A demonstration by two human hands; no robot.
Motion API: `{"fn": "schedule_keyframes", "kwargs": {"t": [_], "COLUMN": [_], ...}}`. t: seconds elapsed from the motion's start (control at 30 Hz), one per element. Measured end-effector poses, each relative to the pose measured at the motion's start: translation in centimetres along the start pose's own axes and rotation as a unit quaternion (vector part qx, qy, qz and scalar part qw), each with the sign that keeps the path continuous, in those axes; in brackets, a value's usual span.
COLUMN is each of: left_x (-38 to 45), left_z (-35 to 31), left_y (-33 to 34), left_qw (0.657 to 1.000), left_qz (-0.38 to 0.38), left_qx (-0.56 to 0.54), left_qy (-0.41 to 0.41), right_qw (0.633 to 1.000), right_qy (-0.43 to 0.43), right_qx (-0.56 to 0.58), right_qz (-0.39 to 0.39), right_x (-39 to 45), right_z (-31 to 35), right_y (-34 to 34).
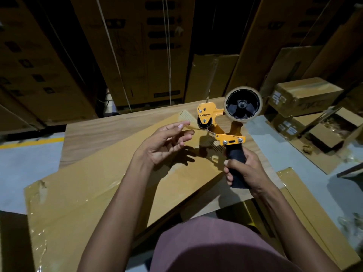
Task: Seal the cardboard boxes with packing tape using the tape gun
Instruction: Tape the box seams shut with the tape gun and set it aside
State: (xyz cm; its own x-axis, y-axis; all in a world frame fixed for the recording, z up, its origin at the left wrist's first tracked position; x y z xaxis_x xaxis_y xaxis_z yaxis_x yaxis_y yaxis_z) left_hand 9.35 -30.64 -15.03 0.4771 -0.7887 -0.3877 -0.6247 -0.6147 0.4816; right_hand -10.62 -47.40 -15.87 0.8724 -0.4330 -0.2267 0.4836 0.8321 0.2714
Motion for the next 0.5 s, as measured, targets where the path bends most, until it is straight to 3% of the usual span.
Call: {"fn": "schedule_keyframes", "kwargs": {"t": [0.1, 0.27, 0.5], "left_x": [0.2, 1.5, 3.2], "left_z": [-0.1, -1.1, -3.1], "left_y": [-0.4, 0.3, -0.4], "left_qw": [1.0, 0.989, 0.98], "left_qz": [0.003, -0.044, -0.009], "left_qx": [0.004, 0.141, 0.184], "left_qy": [-0.002, -0.02, -0.07], "right_qw": [1.0, 0.999, 0.998], "right_qy": [-0.005, -0.01, -0.004], "right_qx": [-0.02, -0.044, -0.062], "right_qz": [-0.008, -0.013, -0.011], "right_x": [-0.7, 0.0, 1.2], "right_z": [-0.1, 0.3, 0.3], "right_y": [0.1, 0.0, -0.5]}}
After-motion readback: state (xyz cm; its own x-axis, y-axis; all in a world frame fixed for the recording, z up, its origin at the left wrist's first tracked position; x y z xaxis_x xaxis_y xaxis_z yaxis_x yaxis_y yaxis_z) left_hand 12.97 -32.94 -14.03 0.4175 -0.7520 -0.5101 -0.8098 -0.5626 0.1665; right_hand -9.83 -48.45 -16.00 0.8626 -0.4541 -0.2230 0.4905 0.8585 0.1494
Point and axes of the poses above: each hand's wrist, its own x-axis towards the middle knuckle, its own y-axis out of the palm, z = x × y, the point moved 2 cm from there along x, towards the middle knuckle, and after that the axes turned 12 degrees about x, right-handed, at the moved point
